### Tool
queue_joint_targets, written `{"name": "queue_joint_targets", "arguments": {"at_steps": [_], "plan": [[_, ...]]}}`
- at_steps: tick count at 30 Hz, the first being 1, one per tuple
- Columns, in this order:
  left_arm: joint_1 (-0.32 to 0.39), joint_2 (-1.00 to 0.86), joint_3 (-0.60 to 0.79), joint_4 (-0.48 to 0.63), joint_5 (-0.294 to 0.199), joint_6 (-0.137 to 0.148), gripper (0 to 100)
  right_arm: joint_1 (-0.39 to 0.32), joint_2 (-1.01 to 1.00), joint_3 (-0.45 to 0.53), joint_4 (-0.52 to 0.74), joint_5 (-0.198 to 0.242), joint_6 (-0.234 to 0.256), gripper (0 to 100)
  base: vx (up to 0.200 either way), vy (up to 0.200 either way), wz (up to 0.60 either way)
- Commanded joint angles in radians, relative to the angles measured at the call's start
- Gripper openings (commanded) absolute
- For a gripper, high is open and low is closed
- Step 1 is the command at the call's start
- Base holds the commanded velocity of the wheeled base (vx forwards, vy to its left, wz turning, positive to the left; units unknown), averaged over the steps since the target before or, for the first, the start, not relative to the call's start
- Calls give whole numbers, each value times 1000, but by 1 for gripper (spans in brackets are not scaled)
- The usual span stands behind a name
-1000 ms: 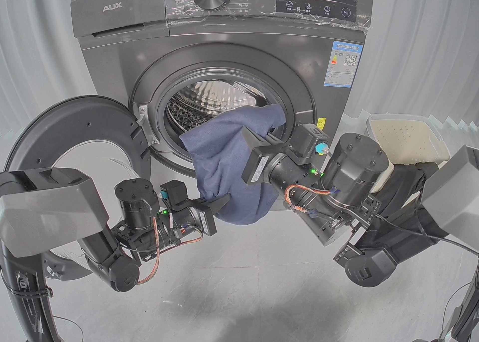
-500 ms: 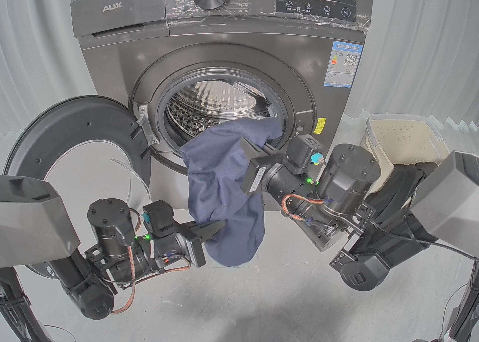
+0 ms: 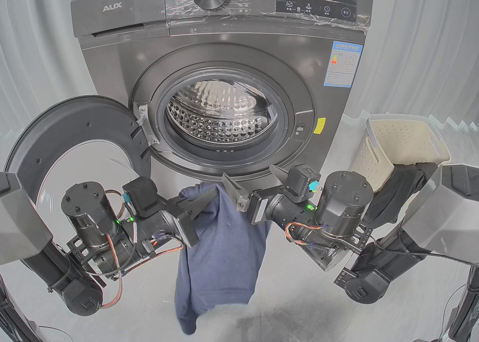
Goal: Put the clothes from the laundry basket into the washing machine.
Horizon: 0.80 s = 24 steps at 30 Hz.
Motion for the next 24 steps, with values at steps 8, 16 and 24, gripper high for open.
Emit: {"name": "queue_joint_targets", "arguments": {"at_steps": [8,16,24], "plan": [[28,-10,-90,0,68,-24,0,-60,-2,105,13,0,-8,100,0,0,0],[31,-21,-103,0,82,-24,0,-61,5,139,13,0,-11,100,0,0,0],[31,-13,-110,-2,82,-24,0,-40,5,196,-5,49,-3,100,0,0,0]]}}
